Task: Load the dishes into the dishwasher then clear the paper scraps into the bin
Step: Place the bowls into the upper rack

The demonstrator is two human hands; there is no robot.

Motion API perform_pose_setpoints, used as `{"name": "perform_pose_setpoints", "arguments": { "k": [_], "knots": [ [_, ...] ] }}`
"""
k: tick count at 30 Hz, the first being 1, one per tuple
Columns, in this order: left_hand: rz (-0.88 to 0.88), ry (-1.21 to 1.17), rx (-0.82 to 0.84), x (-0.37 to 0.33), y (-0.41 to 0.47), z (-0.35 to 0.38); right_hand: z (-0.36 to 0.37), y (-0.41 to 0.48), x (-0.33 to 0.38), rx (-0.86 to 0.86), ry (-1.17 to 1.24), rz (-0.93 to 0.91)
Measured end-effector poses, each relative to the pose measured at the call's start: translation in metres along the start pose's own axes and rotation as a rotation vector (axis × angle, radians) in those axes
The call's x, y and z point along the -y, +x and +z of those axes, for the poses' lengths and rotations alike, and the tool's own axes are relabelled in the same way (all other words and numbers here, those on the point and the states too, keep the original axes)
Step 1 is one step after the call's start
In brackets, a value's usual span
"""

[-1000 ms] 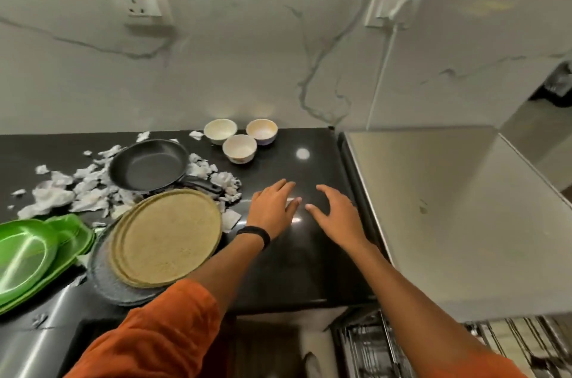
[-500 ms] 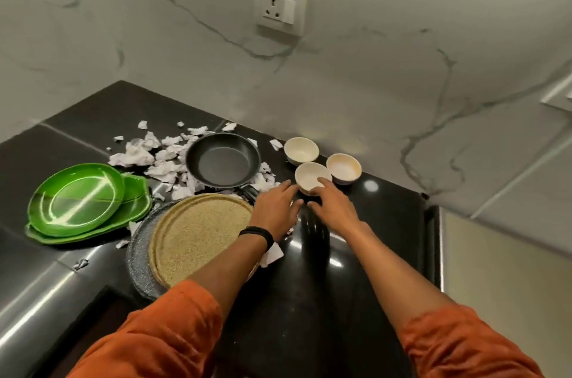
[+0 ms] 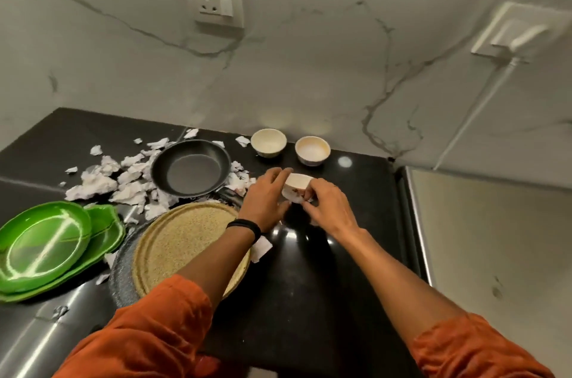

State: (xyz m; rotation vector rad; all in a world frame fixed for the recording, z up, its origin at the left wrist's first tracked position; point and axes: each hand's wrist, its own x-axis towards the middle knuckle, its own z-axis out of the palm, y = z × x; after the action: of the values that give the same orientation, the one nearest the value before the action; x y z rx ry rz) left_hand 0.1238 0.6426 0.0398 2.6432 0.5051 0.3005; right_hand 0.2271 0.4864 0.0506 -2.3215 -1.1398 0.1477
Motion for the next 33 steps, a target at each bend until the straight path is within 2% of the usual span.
{"name": "perform_pose_setpoints", "arguments": {
  "k": [3, 9, 15, 20, 28, 33],
  "knots": [
    [0.185, 0.012, 0.086, -0.024, -0.009, 0.005, -0.017, -0.041, 0.002, -0.083, 0.057, 0.069],
    [0.476, -0.094, 0.134, -0.079, -0.054, 0.025, -0.036, -0.149, 0.005, -0.335, 0.112, 0.248],
    [0.659, -0.209, 0.286, -0.151, -0.118, 0.051, -0.051, -0.263, 0.0, -0.544, 0.028, 0.379],
    [0.722, -0.298, 0.442, -0.224, -0.16, 0.07, -0.062, -0.359, -0.013, -0.734, -0.005, 0.509],
    [0.875, -0.322, 0.69, -0.338, -0.235, 0.137, -0.066, -0.501, -0.043, -0.967, 0.228, 0.805],
    [0.861, -0.372, 0.789, -0.416, -0.284, 0.196, -0.073, -0.587, -0.086, -1.053, 0.231, 0.957]
  ]
}}
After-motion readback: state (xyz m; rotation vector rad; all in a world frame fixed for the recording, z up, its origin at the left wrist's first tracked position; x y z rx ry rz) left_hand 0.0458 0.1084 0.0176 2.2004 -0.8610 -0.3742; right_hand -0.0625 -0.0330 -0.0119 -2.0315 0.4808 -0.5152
